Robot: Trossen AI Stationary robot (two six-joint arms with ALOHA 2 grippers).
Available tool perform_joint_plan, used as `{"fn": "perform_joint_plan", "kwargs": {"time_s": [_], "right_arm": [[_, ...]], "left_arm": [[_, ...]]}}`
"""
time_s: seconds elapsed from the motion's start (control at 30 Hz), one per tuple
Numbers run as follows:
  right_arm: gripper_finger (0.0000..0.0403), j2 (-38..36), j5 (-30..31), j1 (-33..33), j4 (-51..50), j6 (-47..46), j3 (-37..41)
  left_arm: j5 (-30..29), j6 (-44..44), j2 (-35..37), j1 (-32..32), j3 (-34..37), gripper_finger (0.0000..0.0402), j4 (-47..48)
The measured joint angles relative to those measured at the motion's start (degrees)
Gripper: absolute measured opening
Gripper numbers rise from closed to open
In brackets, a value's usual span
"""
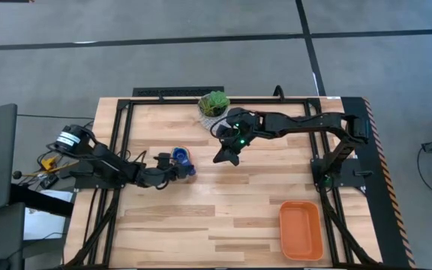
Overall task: Nest measuring cups in basket
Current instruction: Put the stacked measuring cups into the orange bin
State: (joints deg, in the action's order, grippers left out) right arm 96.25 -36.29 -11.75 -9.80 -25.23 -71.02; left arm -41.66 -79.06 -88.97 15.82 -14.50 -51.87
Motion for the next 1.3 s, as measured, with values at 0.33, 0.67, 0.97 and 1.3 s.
{"fn": "perform_joint_plan", "kwargs": {"time_s": [0.33, 0.67, 0.97, 1.3], "right_arm": [[0.0065, 0.00, -1.33, 0.00, 0.00, 0.19, -0.02], [0.0065, 0.00, -2.67, 0.00, -0.02, 0.39, -0.02], [0.0065, 0.00, -2.99, 0.00, -0.72, 1.48, -0.02], [0.0065, 0.00, -2.99, 0.00, -1.14, 2.60, -0.02]], "left_arm": [[-0.34, -1.88, -3.16, -2.06, -2.48, 0.0241, 0.38], [-1.08, -1.74, -3.26, -4.38, -3.54, 0.0163, 1.48], [-1.08, -3.90, -3.17, -5.39, -3.61, 0.0090, 3.29], [-1.23, -5.71, -3.11, -5.80, -3.65, 0.0081, 4.61]]}}
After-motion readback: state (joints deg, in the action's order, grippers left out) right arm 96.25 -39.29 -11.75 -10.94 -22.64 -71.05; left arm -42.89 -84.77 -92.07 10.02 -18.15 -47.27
